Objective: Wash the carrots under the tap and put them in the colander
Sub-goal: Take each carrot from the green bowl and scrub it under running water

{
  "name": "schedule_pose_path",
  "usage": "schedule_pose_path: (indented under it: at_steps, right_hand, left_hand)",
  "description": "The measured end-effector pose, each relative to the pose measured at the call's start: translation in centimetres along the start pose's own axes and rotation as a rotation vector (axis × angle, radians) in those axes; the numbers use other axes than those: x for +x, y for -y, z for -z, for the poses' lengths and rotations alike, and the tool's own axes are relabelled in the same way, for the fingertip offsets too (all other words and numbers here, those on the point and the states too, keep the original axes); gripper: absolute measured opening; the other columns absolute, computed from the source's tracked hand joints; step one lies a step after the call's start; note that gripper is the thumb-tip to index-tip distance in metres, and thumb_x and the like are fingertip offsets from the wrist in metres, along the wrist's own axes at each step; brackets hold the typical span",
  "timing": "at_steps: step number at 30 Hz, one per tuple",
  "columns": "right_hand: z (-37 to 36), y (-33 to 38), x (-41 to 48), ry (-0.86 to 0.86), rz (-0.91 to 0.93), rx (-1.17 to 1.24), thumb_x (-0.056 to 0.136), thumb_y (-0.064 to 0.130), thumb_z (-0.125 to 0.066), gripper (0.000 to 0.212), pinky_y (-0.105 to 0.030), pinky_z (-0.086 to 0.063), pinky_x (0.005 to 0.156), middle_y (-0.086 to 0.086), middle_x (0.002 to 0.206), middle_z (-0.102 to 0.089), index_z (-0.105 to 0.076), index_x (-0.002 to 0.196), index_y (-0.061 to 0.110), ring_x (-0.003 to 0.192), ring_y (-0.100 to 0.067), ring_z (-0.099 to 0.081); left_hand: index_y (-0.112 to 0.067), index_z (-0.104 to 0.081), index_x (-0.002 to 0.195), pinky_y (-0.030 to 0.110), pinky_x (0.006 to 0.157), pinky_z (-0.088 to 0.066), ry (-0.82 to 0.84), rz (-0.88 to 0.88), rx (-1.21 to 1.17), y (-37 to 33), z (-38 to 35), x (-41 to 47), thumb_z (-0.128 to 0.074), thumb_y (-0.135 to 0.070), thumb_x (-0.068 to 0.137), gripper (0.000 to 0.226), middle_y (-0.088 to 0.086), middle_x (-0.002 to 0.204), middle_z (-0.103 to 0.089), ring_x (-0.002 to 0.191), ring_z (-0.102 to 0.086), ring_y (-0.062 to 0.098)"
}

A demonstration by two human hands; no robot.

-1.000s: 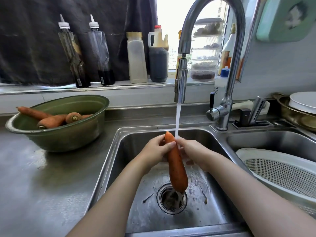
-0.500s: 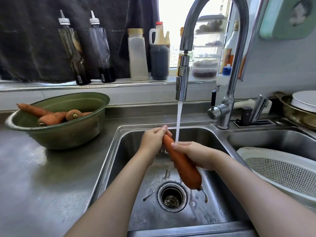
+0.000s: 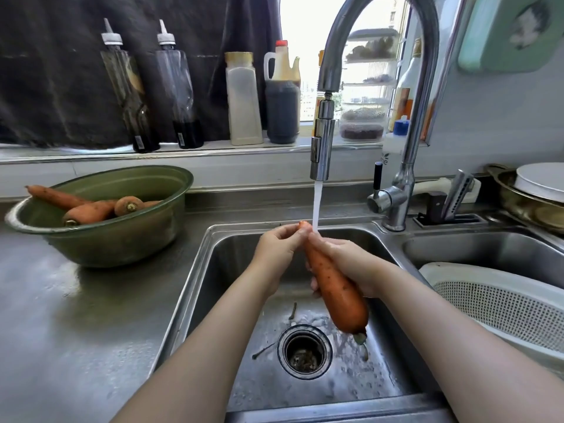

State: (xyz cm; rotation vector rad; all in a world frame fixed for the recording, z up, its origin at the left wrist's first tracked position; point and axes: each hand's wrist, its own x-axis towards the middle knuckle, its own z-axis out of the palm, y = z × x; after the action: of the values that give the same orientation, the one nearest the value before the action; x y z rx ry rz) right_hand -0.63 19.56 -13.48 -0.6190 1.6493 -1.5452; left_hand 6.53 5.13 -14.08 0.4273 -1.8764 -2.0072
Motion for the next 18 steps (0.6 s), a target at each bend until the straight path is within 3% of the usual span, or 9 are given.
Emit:
schedule_pose_path:
  at_steps: [3,5,7,9,10,12,14,16,18]
  right_hand:
    - [0.2,0.0,0.2,-0.019,0.028,0.003,0.101,0.051,-0.056,0.05,-0.047,-0.06,0.076,-0.015,0.095,-0.072,-0.064,0.118,0.006,0.08,-0.032,-0.07]
    - [0.1,-0.1,0.3,-0.026,0.026,0.014,0.106,0.047,-0.049,0.046,-0.044,-0.058,0.076,-0.015,0.092,-0.072,-0.065,0.117,0.006,0.078,-0.029,-0.07]
    - [-0.1,-0.2,0.3,-0.047,0.027,0.021,0.109,0.047,-0.043,0.047,-0.04,-0.059,0.07,-0.016,0.086,-0.072,-0.066,0.11,0.005,0.072,-0.026,-0.069]
    - [-0.4,-0.2,0.5,-0.066,0.034,-0.003,0.108,0.05,-0.041,0.054,-0.036,-0.059,0.067,-0.015,0.081,-0.071,-0.067,0.103,0.004,0.068,-0.023,-0.068]
    - [-0.5,-0.2,0.6,-0.069,0.033,-0.007,0.108,0.051,-0.041,0.056,-0.035,-0.059,0.066,-0.015,0.081,-0.071,-0.067,0.102,0.003,0.068,-0.023,-0.069]
    - [-0.6,-0.3,0.9,-0.077,0.023,0.021,0.109,0.049,-0.041,0.053,-0.036,-0.059,0.064,-0.016,0.084,-0.071,-0.064,0.109,0.002,0.067,-0.026,-0.069]
    - [-0.6,-0.4,1.1,-0.031,0.002,0.05,0.107,0.042,-0.048,0.042,-0.04,-0.06,0.068,-0.017,0.09,-0.07,-0.059,0.118,0.003,0.072,-0.029,-0.07]
    - [-0.4,-0.7,1.2,0.033,0.026,-0.059,0.103,0.036,-0.058,0.034,-0.044,-0.06,0.08,-0.015,0.097,-0.071,-0.061,0.119,0.006,0.084,-0.029,-0.07]
    - [-0.4,-0.9,1.3,0.047,0.081,-0.164,0.106,0.033,-0.056,0.03,-0.042,-0.059,0.084,-0.012,0.099,-0.071,-0.064,0.118,0.007,0.089,-0.027,-0.069]
  left_hand:
    - [-0.017,-0.073,0.115,0.02,0.073,-0.051,-0.036,-0.027,0.024,0.0,0.2,0.1,-0.076,-0.032,0.092,0.028,0.003,0.108,-0.074,0.096,-0.068,0.014]
    - [-0.02,-0.072,0.12,0.019,0.065,-0.052,0.051,-0.016,0.012,0.0,0.6,0.1,-0.073,-0.031,0.094,0.028,0.003,0.103,-0.074,0.086,-0.067,0.015]
    - [-0.027,-0.069,0.128,0.031,0.071,-0.054,0.218,0.03,-0.014,0.1,1.3,0.2,-0.067,-0.034,0.098,0.031,0.004,0.101,-0.075,0.083,-0.066,0.021]
    - [-0.025,-0.065,0.135,0.037,0.081,-0.053,0.319,0.005,0.007,0.1,1.5,0.4,-0.061,-0.033,0.102,0.035,0.002,0.116,-0.076,0.085,-0.066,0.02]
    - [-0.019,-0.065,0.135,0.038,0.079,-0.054,0.316,-0.017,0.0,0.1,1.4,0.4,-0.059,-0.03,0.103,0.034,0.002,0.117,-0.076,0.08,-0.064,0.021]
    - [-0.013,-0.071,0.125,0.039,0.073,-0.053,0.205,-0.019,-0.031,-0.1,1.0,0.3,-0.062,-0.029,0.102,0.029,0.002,0.097,-0.076,0.071,-0.061,0.024]
    - [-0.014,-0.078,0.11,0.035,0.072,-0.055,0.049,-0.002,-0.045,-0.2,0.4,0.3,-0.068,-0.034,0.098,0.025,0.0,0.086,-0.075,0.077,-0.065,0.021]
    - [-0.015,-0.081,0.097,0.033,0.07,-0.055,-0.052,-0.011,-0.048,-0.1,0.2,0.4,-0.071,-0.033,0.096,0.021,0.002,0.089,-0.079,0.083,-0.07,0.02]
    - [-0.017,-0.081,0.096,0.031,0.065,-0.054,-0.046,-0.037,-0.045,-0.2,0.3,0.5,-0.07,-0.027,0.097,0.015,0.006,0.095,-0.08,0.084,-0.07,0.026]
